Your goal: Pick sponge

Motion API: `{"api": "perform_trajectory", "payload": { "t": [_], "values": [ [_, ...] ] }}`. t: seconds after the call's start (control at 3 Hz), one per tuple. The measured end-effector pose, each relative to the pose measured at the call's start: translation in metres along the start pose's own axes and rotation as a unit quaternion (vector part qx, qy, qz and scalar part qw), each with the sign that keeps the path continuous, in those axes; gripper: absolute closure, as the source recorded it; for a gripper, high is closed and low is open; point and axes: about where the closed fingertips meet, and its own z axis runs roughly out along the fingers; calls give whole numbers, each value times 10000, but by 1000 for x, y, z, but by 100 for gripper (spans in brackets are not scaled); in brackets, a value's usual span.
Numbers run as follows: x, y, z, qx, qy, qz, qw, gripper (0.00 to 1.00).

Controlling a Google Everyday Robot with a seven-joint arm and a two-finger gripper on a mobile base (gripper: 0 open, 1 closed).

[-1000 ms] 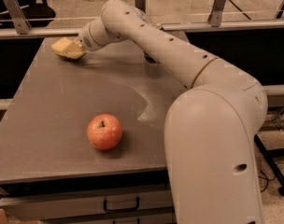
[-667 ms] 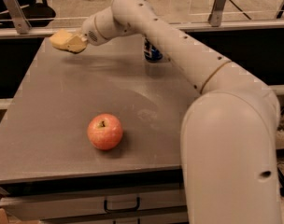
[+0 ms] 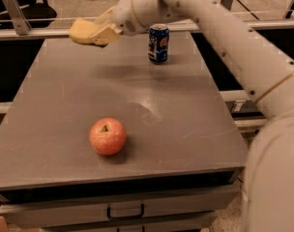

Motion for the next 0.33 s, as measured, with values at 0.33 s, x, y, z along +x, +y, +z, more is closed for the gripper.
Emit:
{"api": "perform_trajectory", "payload": {
  "t": [0.33],
  "values": [
    [8, -2, -11, 34, 45, -53, 10000, 100]
  ]
}}
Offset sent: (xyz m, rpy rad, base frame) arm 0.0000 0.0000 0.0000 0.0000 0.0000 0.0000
